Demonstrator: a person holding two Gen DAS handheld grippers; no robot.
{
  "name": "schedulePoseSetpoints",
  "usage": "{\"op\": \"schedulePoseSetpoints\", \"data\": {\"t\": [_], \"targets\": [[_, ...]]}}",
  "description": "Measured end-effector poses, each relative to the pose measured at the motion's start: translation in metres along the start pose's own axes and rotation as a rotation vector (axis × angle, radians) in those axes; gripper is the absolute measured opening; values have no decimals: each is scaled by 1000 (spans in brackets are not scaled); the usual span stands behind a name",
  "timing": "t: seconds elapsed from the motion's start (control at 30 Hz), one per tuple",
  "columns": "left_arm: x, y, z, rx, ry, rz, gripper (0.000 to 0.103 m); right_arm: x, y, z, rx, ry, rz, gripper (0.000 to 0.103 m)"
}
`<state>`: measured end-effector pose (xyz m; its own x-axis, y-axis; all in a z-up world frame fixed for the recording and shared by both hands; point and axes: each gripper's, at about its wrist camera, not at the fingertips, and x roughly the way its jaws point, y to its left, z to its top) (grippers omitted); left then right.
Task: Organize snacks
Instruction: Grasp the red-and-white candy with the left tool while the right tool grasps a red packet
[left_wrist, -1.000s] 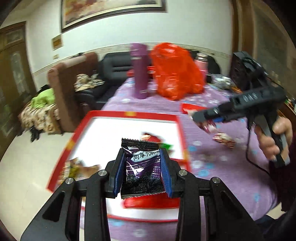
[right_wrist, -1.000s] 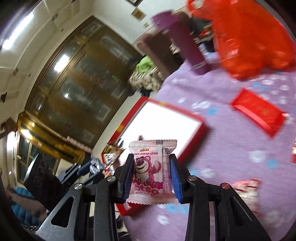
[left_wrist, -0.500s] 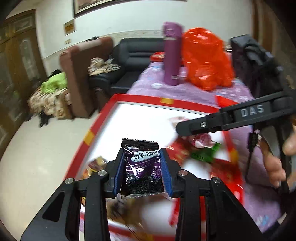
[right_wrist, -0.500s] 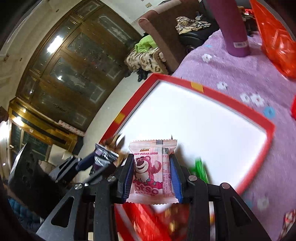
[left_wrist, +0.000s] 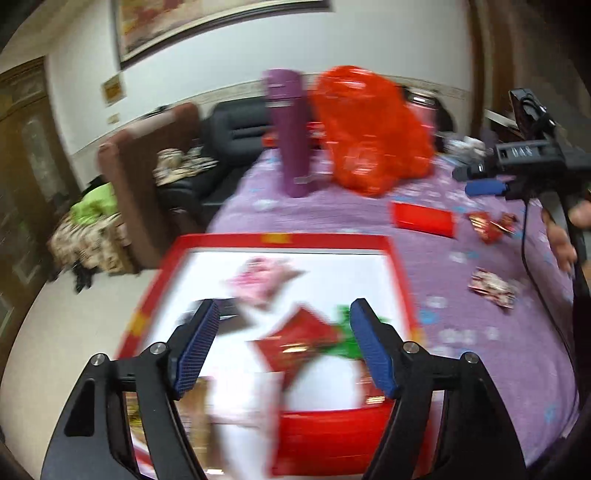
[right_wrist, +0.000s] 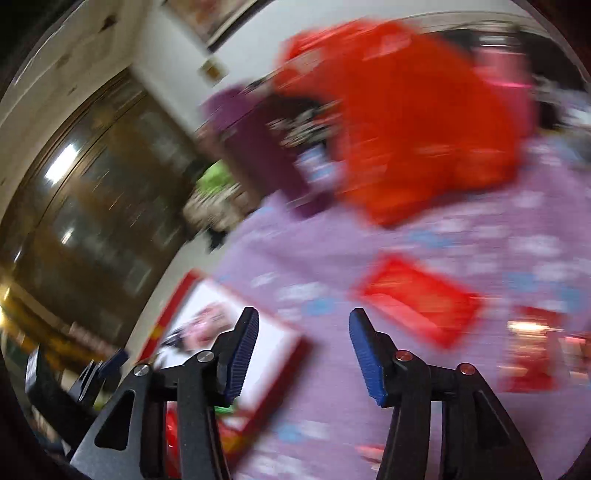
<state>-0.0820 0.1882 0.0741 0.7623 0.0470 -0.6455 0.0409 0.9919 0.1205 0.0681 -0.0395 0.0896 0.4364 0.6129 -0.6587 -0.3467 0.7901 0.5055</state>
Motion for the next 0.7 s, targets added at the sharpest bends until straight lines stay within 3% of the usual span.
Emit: {"op": "schedulePoseSetpoints", "data": {"t": [0.17, 0.23, 0.37, 0.47, 0.63, 0.67, 0.7], "targets": [[1, -69, 17, 113, 7, -114, 73, -62, -97, -4, 214, -97, -55, 57], [4, -89, 24, 135, 21, -138, 73, -66, -113, -5, 244, -100, -76, 57], [15, -126, 32, 141, 81, -172, 73, -42, -117, -11, 194, -58, -129, 57], [23, -142, 33, 96, 122, -220, 73, -22, -110, -16, 99, -23, -238, 56], [37, -155, 35, 19, 180, -237, 73, 3, -100, -24, -38, 7, -428, 54], [39, -158, 34, 11, 193, -241, 73, 5, -100, -27, -55, 20, -458, 47], [41, -161, 34, -2, 205, -241, 73, 10, -101, -28, -60, 36, -475, 48]]}}
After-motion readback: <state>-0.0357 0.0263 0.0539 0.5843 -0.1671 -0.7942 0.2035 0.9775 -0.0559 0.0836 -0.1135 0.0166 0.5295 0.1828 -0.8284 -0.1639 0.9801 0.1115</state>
